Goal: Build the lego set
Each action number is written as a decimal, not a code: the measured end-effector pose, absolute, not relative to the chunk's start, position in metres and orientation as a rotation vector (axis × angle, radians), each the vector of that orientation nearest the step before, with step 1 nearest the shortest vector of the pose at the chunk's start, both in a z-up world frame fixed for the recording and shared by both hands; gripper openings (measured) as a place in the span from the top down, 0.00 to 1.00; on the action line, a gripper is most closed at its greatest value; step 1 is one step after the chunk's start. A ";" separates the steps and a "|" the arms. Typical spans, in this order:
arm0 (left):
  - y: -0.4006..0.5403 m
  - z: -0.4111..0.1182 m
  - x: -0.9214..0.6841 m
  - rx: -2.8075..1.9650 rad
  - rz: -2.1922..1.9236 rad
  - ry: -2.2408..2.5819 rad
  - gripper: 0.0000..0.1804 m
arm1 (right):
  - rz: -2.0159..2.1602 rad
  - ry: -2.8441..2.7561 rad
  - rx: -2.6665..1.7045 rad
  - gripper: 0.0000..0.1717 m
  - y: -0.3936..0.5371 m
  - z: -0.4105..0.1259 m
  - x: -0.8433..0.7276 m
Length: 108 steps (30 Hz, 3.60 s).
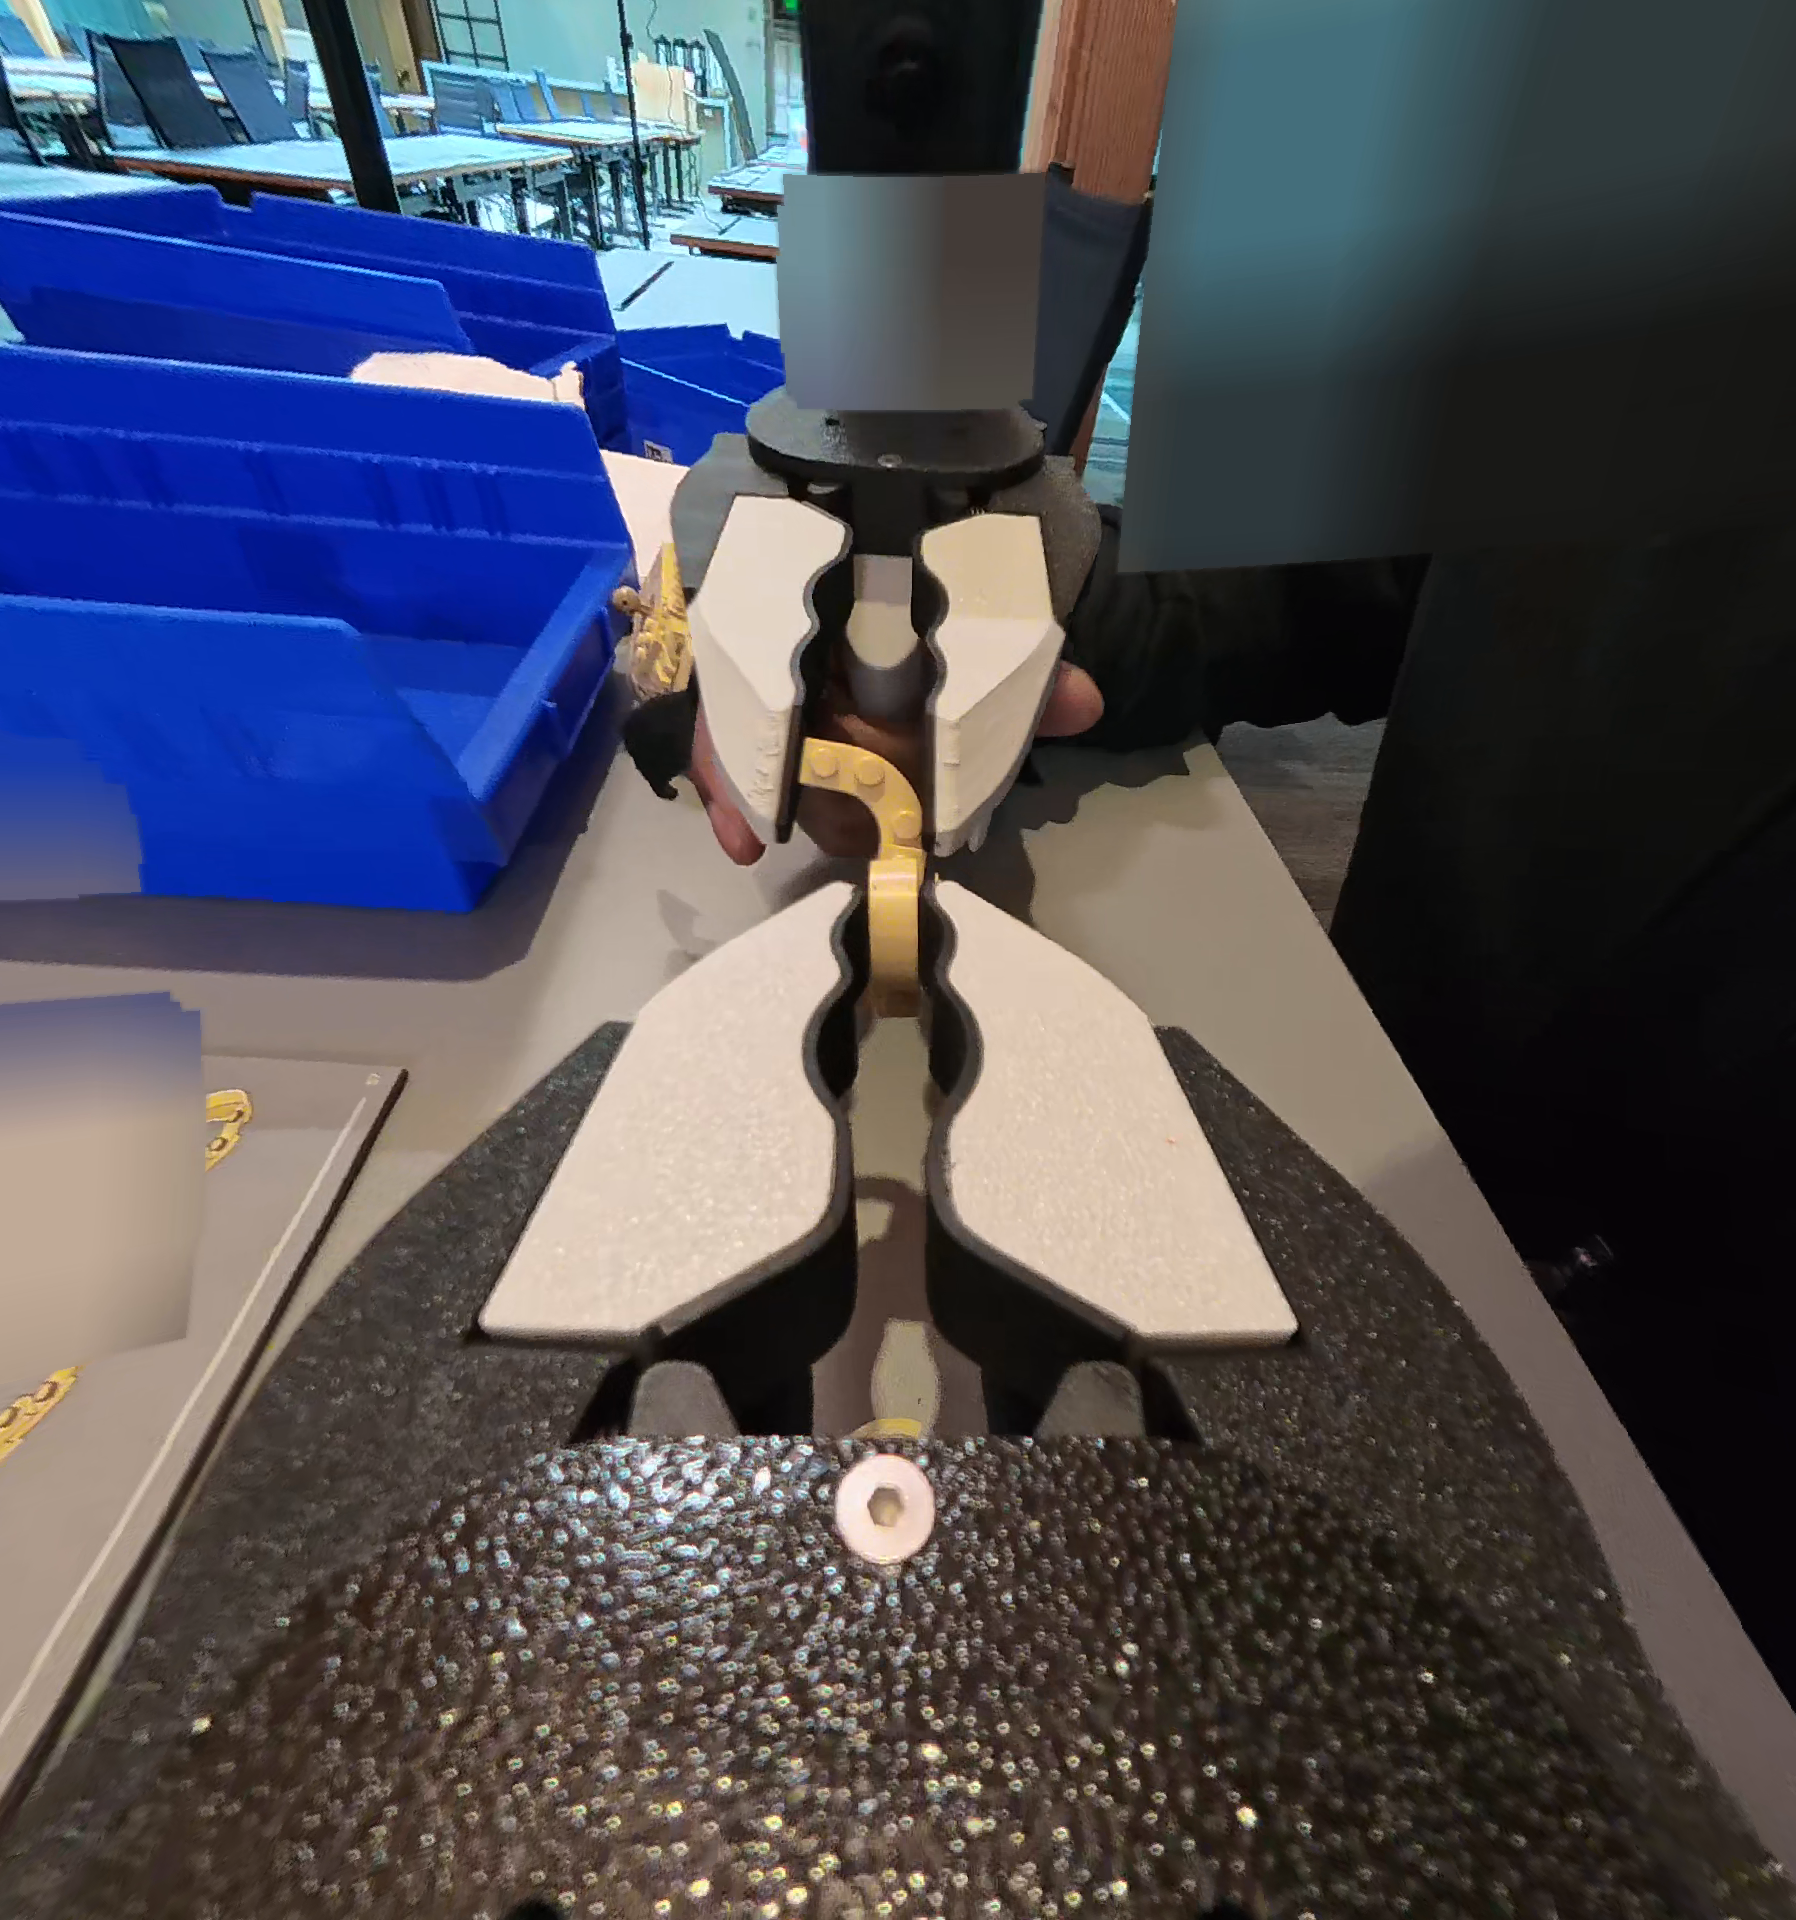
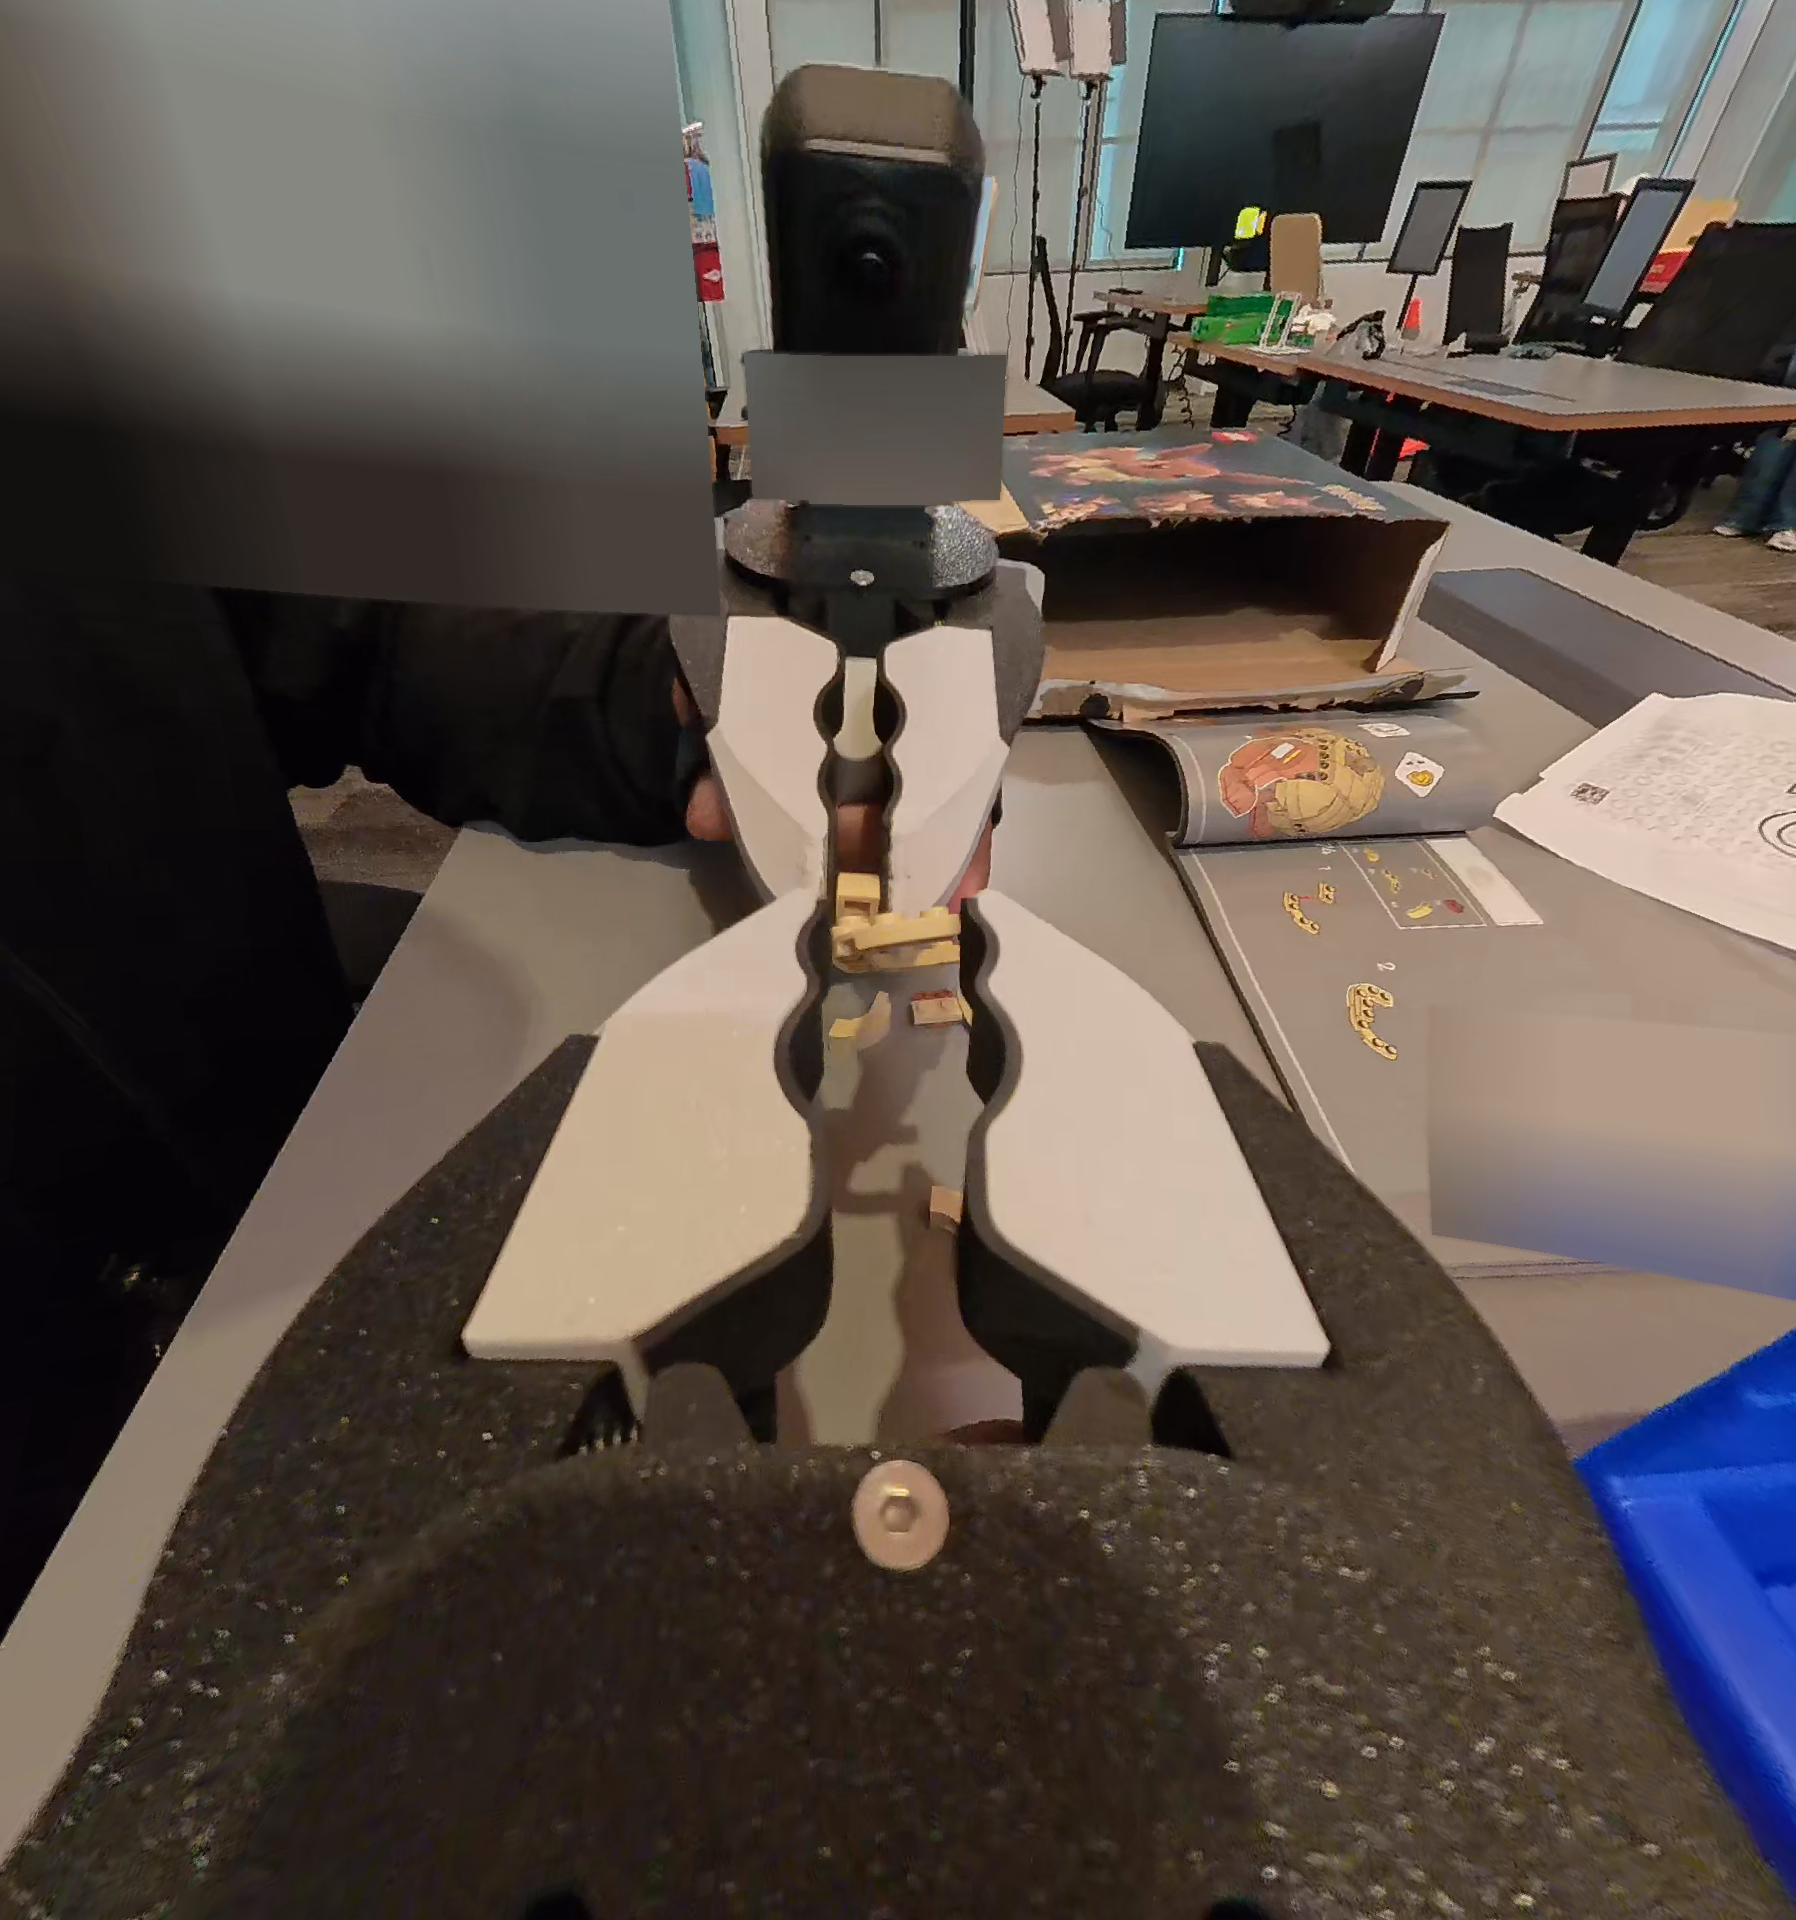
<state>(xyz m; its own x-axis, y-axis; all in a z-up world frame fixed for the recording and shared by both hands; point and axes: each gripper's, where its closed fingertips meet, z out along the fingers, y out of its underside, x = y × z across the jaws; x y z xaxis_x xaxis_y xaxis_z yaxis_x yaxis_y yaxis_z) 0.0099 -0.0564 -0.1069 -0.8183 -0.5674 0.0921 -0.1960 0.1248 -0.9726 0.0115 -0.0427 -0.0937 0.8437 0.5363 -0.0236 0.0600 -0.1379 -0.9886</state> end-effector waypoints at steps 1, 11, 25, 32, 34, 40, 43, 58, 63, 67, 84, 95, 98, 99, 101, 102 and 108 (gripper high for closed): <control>-0.056 -0.107 0.009 -0.759 -1.762 2.113 0.96 | 0.436 -0.473 -1.676 0.87 -0.043 -0.094 0.011; -0.037 -0.110 0.017 -1.054 -1.939 2.068 1.00 | 0.318 -0.499 -1.676 0.87 -0.040 -0.096 0.016; -0.047 -0.168 0.020 -0.879 -1.233 2.360 0.94 | 0.253 -0.368 -1.780 0.87 -0.039 -0.104 0.061; -0.090 -0.183 0.026 -0.792 -1.100 2.456 0.93 | 0.267 -0.371 -1.754 0.87 -0.043 -0.099 0.058; -0.091 -0.193 0.032 -0.804 -1.012 2.483 0.92 | 0.258 -0.376 -1.755 0.87 -0.045 -0.099 0.059; -0.099 -0.205 0.035 -0.822 -0.893 2.559 0.96 | 0.294 -0.346 -1.755 0.87 -0.053 -0.098 0.068; -0.099 -0.204 0.034 -0.720 -0.827 2.549 0.96 | 0.304 -0.344 -1.757 0.87 -0.056 -0.098 0.070; -0.041 -0.119 0.057 -0.587 -0.780 1.998 0.96 | 0.431 -0.295 -1.823 0.87 -0.056 -0.110 0.059; -0.047 -0.103 0.058 -0.441 -0.663 1.830 0.96 | 0.488 -0.310 -1.819 0.87 -0.055 -0.113 0.046; -0.053 -0.100 0.058 -0.374 -0.608 1.771 0.96 | 0.524 -0.309 -1.791 0.87 -0.055 -0.110 0.040; -0.053 -0.094 0.059 -0.330 -0.501 1.664 0.96 | 0.588 -0.258 -1.722 0.87 -0.053 -0.102 0.037; -0.054 -0.091 0.059 -0.282 -0.455 1.613 0.96 | 0.621 -0.223 -1.706 0.88 -0.053 -0.100 0.037; -0.054 -0.089 0.058 -0.251 -0.449 1.580 0.96 | 0.644 -0.210 -1.696 0.88 -0.054 -0.097 0.036; -0.055 -0.088 0.058 -0.241 -0.445 1.568 0.96 | 0.653 -0.205 -1.692 0.88 -0.054 -0.097 0.035; -0.055 -0.086 0.057 -0.230 -0.438 1.548 0.96 | 0.675 -0.194 -1.681 0.88 -0.054 -0.095 0.035; -0.055 -0.085 0.057 -0.225 -0.440 1.537 0.96 | 0.689 -0.186 -1.673 0.88 -0.054 -0.093 0.035; -0.056 -0.080 0.056 -0.208 -0.452 1.487 0.96 | 0.752 -0.143 -1.635 0.88 -0.055 -0.088 0.033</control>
<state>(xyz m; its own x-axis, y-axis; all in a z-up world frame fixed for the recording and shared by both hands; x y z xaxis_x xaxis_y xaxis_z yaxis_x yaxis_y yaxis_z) 0.0556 -0.0563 -0.0797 0.0201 -0.4140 -0.9100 0.1628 0.8994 -0.4056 0.0330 -0.0548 -0.0876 0.7786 0.4937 -0.3874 -0.3163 -0.2244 -0.9217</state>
